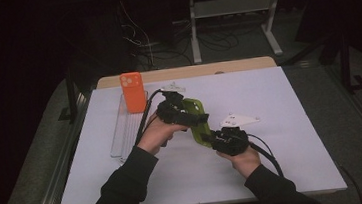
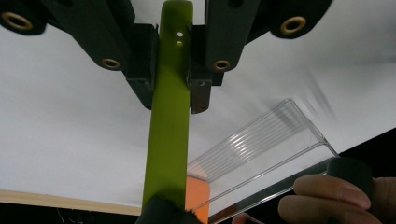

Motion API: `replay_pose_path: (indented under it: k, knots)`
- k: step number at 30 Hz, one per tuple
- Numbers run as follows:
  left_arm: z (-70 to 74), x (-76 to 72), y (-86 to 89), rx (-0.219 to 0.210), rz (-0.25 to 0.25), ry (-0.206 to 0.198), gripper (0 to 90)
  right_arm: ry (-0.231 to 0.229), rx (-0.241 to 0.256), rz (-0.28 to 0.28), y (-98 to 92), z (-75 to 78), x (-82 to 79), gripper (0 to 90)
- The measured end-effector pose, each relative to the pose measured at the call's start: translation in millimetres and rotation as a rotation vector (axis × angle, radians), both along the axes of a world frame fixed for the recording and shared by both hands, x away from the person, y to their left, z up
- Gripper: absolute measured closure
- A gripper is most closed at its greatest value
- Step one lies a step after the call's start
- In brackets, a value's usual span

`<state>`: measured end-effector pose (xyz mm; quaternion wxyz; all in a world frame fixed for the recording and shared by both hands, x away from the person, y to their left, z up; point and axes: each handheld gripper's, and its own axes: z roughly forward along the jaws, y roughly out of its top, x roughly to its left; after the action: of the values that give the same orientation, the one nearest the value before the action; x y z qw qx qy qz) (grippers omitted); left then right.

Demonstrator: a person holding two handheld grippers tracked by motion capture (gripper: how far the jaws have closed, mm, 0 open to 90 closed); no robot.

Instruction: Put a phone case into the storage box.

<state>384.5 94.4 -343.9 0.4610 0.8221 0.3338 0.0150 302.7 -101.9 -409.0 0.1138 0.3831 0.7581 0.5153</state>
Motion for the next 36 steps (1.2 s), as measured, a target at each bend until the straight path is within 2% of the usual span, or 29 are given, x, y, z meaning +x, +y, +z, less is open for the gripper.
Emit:
replay_pose_path:
  k: [2,10,17,19,21,23,28,31,33,36]
  knots:
    - [0.1,0.6,0.5,0.011,-0.007,-0.001,8.1,0.003,-0.004,-0.001,0.7,-0.9,0.1,75.9]
    - [0.3,0.6,-0.9,-0.003,-0.013,0.003,12.2,0.015,-0.027,0.003,4.0,-4.8,0.5,75.9]
    - [1.0,0.9,-0.9,0.009,-0.030,0.009,13.8,0.023,-0.042,0.015,6.4,-6.9,1.2,74.7]
    - [1.2,0.1,-1.4,0.019,-0.041,0.007,14.8,0.028,-0.052,0.028,7.4,-8.0,2.3,66.7]
    - [1.0,-0.7,-2.5,0.036,-0.045,0.000,15.0,0.038,-0.069,0.034,6.9,-9.1,4.2,54.9]
    - [1.2,0.1,-1.3,0.041,-0.048,-0.001,15.1,0.053,-0.067,0.036,4.6,-9.2,5.8,52.2]
    - [5.7,2.3,2.7,0.050,-0.038,-0.008,15.2,0.086,-0.065,0.069,-4.2,-6.7,9.2,34.6]
    - [13.2,4.5,7.9,0.061,-0.025,-0.025,15.2,0.084,-0.102,0.077,-13.9,-8.0,7.6,23.8]
    - [18.0,6.0,11.6,0.068,-0.017,-0.028,15.2,0.109,-0.132,0.073,-19.9,-8.3,7.4,14.6]
    - [26.7,8.9,18.3,0.075,0.004,-0.040,15.2,0.111,-0.160,0.069,-29.7,-10.9,7.1,8.7]
